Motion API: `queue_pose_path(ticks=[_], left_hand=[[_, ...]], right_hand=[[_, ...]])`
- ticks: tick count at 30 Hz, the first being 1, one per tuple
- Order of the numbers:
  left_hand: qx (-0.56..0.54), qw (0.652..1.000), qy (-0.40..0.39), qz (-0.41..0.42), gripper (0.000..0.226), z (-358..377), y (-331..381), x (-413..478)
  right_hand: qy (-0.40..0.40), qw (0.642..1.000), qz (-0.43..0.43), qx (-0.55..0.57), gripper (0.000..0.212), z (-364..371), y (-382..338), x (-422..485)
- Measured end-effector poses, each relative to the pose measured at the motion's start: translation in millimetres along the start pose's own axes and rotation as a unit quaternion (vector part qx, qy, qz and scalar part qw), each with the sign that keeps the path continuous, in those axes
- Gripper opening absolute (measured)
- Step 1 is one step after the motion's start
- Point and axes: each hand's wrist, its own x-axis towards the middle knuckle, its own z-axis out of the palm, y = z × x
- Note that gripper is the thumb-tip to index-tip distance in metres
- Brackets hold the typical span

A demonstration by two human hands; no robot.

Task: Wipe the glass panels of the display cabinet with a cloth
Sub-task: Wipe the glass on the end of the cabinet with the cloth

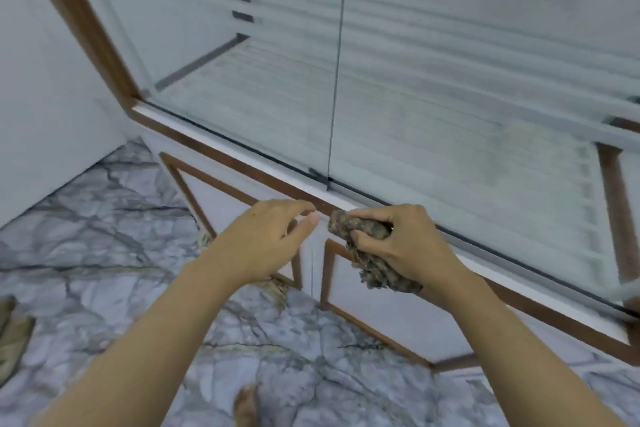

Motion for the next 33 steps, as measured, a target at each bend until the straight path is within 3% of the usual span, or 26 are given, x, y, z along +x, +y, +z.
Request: queue_pose_path(ticks=[7, 11, 21, 27, 33], left_hand=[[-0.019, 0.991, 0.086, -0.101, 0.051, -62.1, -97.1, -62.1], [-0.002, 0.985, 0.122, -0.118, 0.051, -116.2, -162.0, -75.8], [0.035, 0.969, 0.245, -0.029, 0.044, -285.3, -279.7, -53.9], [0.034, 0.953, 0.301, 0.033, 0.05, -363.1, -285.0, -7.4], [0.06, 0.921, 0.366, 0.118, 0.047, -428.0, -288.1, 43.7]], right_hand=[[-0.085, 0.99, -0.113, -0.008, 0.033, 71.0, -107.3, 62.1], [-0.078, 0.984, -0.157, -0.028, 0.033, 107.1, -178.2, 110.6], [0.059, 0.981, -0.183, -0.038, 0.032, 156.7, -335.8, 210.0], [0.176, 0.964, -0.198, -0.027, 0.033, 143.1, -390.2, 243.0], [0.308, 0.921, -0.235, -0.041, 0.034, 120.6, -429.3, 294.2]])
